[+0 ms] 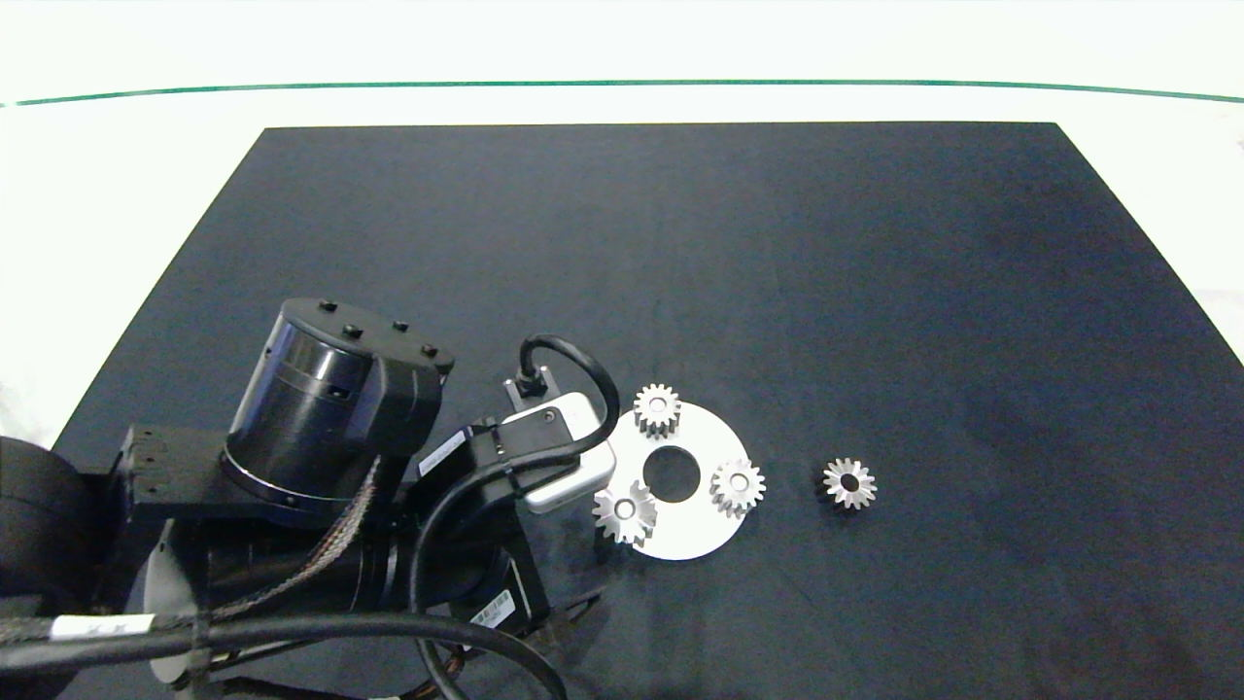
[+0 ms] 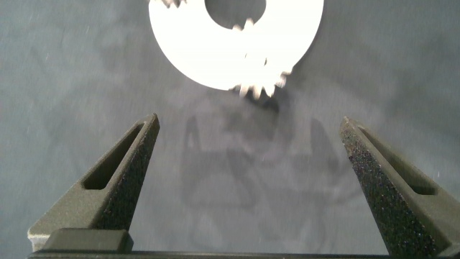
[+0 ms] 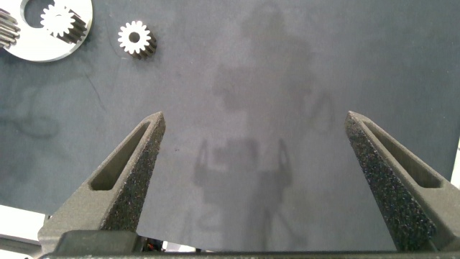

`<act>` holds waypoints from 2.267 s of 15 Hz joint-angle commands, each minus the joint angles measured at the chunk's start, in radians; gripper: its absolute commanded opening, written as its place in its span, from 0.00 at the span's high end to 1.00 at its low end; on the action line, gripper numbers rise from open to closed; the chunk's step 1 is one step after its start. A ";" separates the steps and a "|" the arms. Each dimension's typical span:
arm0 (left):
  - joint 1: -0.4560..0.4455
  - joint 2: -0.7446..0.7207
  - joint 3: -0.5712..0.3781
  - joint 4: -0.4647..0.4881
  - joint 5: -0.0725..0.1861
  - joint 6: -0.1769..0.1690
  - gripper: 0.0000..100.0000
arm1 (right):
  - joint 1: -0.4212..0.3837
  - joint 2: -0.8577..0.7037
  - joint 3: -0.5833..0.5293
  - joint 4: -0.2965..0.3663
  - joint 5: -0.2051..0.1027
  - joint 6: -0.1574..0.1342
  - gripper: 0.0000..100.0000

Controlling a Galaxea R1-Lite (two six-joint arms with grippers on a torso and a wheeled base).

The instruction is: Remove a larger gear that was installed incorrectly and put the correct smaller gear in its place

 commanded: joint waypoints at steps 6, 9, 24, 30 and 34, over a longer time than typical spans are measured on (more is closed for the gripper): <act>-0.042 0.128 -0.064 -0.035 0.029 -0.022 0.00 | 0.000 -0.004 0.000 0.001 -0.001 -0.001 0.00; -0.048 0.171 -0.072 -0.067 0.041 -0.033 0.00 | 0.000 -0.004 0.000 0.001 -0.001 -0.001 0.00; -0.048 0.223 -0.096 -0.098 0.049 -0.042 0.00 | -0.001 -0.010 0.000 0.001 -0.001 -0.001 0.00; -0.039 0.236 -0.095 -0.100 0.060 -0.047 0.11 | -0.001 -0.012 0.002 0.001 -0.003 -0.001 0.00; -0.040 0.243 -0.095 -0.101 0.060 -0.047 0.20 | -0.001 -0.012 0.000 0.001 -0.003 -0.001 0.00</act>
